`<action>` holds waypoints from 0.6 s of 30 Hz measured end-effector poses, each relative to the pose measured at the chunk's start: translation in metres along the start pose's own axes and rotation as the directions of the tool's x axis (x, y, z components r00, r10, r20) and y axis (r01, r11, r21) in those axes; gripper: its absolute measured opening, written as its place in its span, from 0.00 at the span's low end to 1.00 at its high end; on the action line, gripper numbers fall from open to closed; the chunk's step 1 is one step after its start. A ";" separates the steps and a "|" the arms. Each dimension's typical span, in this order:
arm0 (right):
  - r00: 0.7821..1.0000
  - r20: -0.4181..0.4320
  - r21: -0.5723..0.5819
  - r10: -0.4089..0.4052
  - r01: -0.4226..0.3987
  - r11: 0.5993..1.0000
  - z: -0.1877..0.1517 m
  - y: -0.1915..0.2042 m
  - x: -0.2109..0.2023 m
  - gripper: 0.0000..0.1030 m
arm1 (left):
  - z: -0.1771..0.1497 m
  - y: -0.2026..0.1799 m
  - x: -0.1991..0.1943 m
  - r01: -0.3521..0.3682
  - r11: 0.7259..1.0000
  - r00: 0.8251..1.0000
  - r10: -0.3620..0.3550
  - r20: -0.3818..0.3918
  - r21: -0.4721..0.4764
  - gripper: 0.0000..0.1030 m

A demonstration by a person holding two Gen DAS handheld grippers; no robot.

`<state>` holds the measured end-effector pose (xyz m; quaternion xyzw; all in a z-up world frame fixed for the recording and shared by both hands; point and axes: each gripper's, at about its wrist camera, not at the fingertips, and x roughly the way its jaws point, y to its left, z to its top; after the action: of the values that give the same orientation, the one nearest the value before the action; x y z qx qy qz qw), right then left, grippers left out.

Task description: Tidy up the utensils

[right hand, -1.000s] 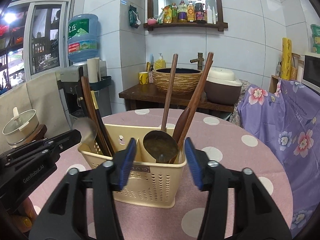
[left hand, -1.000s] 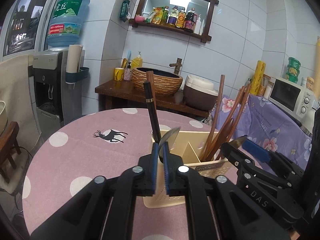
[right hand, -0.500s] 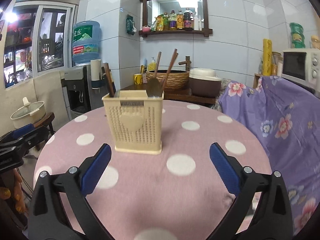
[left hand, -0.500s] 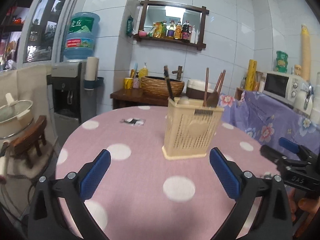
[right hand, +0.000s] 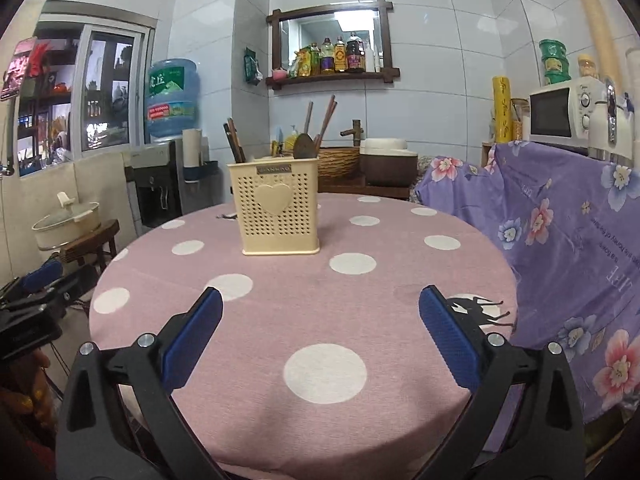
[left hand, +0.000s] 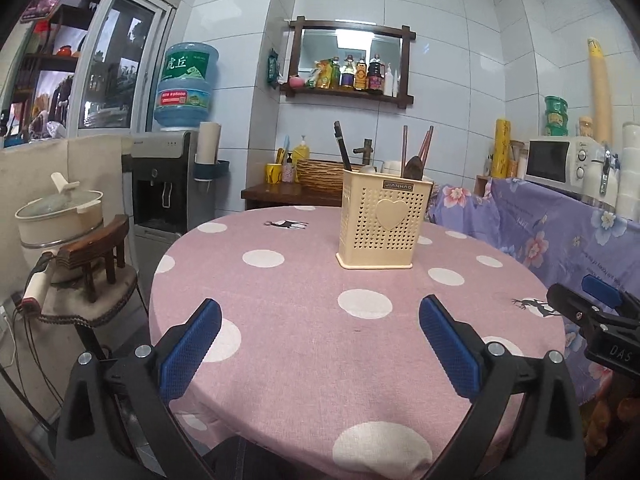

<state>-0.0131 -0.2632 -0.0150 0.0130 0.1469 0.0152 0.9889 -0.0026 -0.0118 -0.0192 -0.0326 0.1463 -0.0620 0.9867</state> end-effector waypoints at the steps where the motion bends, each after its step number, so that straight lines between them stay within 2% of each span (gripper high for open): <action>1: 1.000 0.000 -0.005 0.005 -0.005 1.000 0.002 0.002 0.000 0.94 | 0.000 -0.001 -0.001 -0.003 1.000 1.000 0.003 -0.001 0.007 0.95; 18: 1.000 0.005 -0.023 0.023 -0.022 0.999 0.004 0.010 -0.002 0.94 | -0.007 -0.005 -0.012 0.002 0.999 1.000 -0.003 0.024 0.039 0.95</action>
<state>-0.0140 -0.2539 -0.0099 0.0033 0.1442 0.0280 0.9891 -0.0160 -0.0151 -0.0221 -0.0141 0.1332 -0.0655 0.9888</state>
